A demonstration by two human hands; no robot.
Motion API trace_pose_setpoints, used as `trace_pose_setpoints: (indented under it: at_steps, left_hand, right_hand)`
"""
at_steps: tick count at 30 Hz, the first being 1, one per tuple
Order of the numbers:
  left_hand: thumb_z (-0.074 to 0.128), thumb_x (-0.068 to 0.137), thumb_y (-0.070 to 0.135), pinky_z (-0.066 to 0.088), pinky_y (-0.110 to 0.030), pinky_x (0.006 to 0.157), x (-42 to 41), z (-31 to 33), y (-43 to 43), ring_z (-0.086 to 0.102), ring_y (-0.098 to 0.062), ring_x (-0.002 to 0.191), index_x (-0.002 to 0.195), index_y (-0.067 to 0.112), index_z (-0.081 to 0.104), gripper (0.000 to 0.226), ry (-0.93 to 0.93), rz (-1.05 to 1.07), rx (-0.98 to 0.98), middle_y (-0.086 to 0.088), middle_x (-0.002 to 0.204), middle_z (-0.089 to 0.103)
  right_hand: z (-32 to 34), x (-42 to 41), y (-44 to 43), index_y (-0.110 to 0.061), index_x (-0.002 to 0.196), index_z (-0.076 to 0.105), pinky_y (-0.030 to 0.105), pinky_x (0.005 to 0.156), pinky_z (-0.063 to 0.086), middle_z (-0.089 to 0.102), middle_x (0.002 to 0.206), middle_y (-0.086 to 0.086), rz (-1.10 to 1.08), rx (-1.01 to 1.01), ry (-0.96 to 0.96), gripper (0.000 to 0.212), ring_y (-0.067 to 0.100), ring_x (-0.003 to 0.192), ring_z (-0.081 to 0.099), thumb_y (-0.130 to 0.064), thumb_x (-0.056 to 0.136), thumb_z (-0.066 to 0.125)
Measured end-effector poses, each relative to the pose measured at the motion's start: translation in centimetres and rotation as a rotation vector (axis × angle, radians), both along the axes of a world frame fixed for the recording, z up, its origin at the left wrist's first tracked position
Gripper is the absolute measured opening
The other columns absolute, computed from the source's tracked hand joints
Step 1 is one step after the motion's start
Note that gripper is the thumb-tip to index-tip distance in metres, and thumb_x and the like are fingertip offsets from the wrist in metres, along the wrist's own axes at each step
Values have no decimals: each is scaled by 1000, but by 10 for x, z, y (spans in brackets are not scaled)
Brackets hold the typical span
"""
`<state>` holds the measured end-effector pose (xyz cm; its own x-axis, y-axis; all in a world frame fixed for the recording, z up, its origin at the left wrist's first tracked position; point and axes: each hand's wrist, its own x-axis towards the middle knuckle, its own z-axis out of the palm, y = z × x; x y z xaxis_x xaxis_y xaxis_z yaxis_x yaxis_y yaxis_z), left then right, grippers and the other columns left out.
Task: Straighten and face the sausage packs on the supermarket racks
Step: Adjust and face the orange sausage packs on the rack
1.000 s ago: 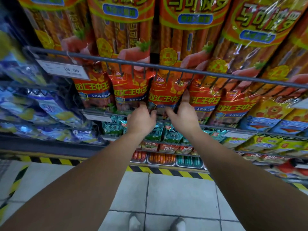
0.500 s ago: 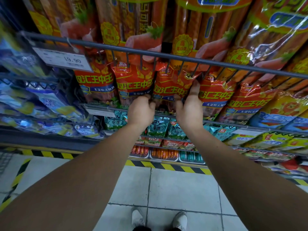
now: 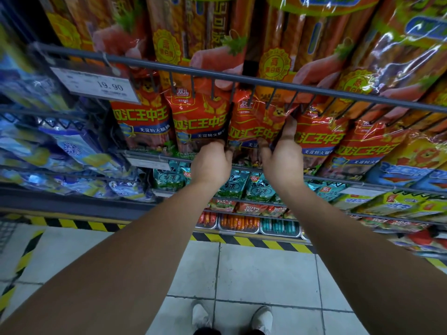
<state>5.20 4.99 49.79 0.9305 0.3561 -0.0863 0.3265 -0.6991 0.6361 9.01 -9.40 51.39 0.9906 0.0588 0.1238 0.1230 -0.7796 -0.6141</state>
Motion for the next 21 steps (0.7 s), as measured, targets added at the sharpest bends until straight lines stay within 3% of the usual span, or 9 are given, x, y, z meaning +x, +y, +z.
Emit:
trace_pose_setpoints:
  at_steps: [4, 8, 12, 14, 16, 19, 21]
  left_hand:
    - [45, 101, 29, 51, -42, 72, 6, 2, 3, 59, -36, 84, 108, 10, 61, 26, 88, -33, 8, -12, 96, 65]
    - [50, 99, 37, 54, -43, 73, 3, 2, 5, 62, -33, 82, 102, 12, 63, 29, 107, -44, -20, -9, 92, 67]
    - [52, 97, 39, 55, -40, 60, -18, -1, 17, 63, -29, 71, 96, 13, 65, 29, -70, 62, 74, -6, 83, 68]
    - [51, 98, 34, 47, -34, 52, -30, -1, 29, 59, -28, 67, 100, 9, 61, 27, -166, 127, 131, -6, 80, 64]
    - [53, 97, 30, 42, -35, 57, -38, 1, 40, 57, -28, 76, 103, 7, 58, 24, -247, 195, 158, -6, 86, 57]
    - [56, 94, 28, 49, -45, 77, -44, 5, 55, 55, -30, 100, 110, 6, 55, 28, -309, 298, 188, -9, 102, 56]
    - [55, 95, 29, 46, -42, 72, -45, 8, 61, 57, -31, 97, 112, 5, 53, 31, -305, 313, 165, -9, 102, 56]
  right_hand:
    - [0, 2, -1, -6, 153, 12, 34, 52, 35, 53, 72, 5, -25, -23, 40, 74, 31, 60, 54, -36, 100, 53]
    - [3, 2, -3, -3, 148, 22, 31, 46, 32, 49, 67, 0, -35, -7, 69, 68, 23, 53, 50, -36, 99, 56]
    - [2, 5, -9, -5, 126, 41, 32, 44, 37, 55, 66, 4, -36, 33, 50, 49, 25, 54, 55, -36, 95, 64]
    - [0, 1, -10, -5, 111, 50, 32, 46, 43, 59, 67, 5, -40, 34, 9, 41, 26, 56, 59, -37, 93, 66]
    - [-3, -9, -12, -6, 100, 52, 34, 54, 49, 63, 75, 6, -81, 88, -40, 32, 26, 65, 63, -33, 92, 68]
    - [-2, -33, -10, -11, 108, 50, 40, 64, 53, 61, 91, 8, -63, 184, -157, 25, 21, 76, 60, -24, 93, 65]
    - [-2, -49, -1, -9, 118, 54, 38, 67, 54, 61, 97, 5, 77, 161, -195, 28, 12, 80, 59, -18, 93, 63]
